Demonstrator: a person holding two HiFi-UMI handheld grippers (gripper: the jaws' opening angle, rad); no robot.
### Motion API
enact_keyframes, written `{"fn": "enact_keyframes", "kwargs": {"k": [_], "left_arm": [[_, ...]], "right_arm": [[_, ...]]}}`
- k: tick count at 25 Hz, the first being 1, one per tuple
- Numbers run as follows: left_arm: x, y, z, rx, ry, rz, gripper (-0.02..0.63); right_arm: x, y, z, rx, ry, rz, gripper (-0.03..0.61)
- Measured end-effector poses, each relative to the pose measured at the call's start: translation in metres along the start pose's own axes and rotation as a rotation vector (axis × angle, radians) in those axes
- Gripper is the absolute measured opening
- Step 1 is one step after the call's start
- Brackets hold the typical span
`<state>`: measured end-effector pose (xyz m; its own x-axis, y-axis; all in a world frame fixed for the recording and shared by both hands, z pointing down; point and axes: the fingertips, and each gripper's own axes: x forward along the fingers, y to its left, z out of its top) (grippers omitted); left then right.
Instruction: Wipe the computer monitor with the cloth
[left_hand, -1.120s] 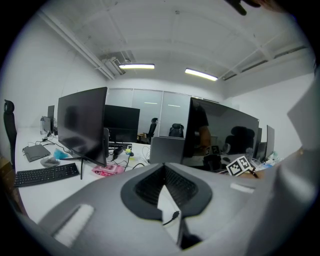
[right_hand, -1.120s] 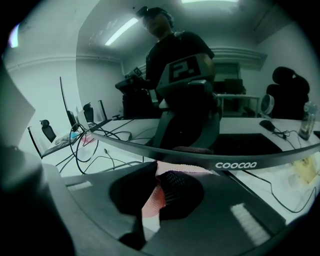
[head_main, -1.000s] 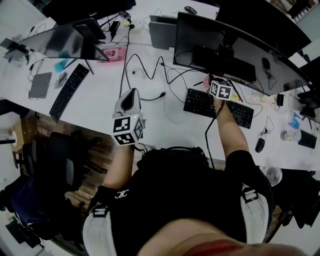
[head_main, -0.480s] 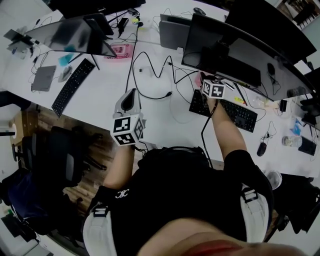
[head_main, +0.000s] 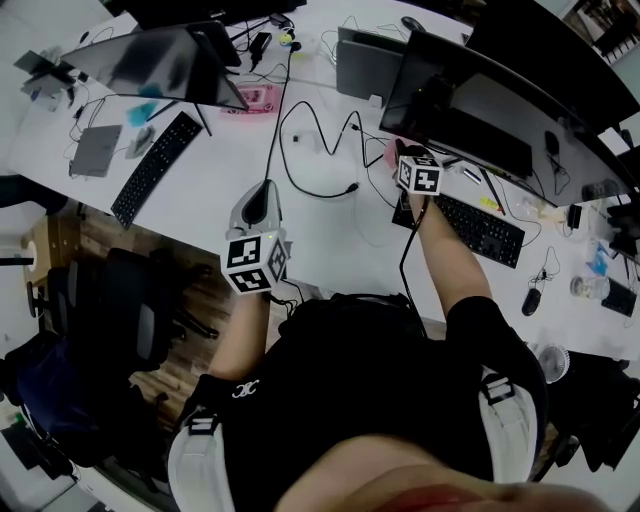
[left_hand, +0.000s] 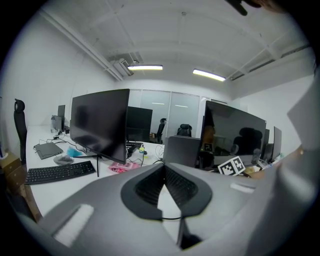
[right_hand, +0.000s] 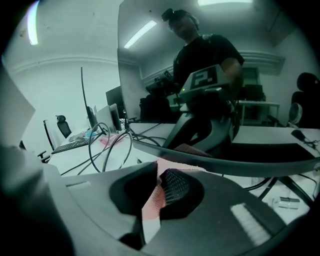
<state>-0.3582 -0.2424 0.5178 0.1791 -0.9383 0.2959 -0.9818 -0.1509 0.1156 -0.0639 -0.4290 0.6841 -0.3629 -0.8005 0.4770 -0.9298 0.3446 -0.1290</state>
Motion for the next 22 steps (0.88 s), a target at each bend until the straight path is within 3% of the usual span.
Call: {"fn": "enact_keyframes", "kwargs": {"k": [10,22], "left_arm": [[-0.004,0.020,-0.009,-0.003,0.018,0.007,0.051],[0.005,0.031,-0.012,-0.009,0.034,-0.009,0.051]], "right_arm": [[0.022,0.037,0.008,0.003,-0.017,0.031,0.012],[0.044,0.066,0.017,0.086,-0.048,-0.027,0.012]]}}
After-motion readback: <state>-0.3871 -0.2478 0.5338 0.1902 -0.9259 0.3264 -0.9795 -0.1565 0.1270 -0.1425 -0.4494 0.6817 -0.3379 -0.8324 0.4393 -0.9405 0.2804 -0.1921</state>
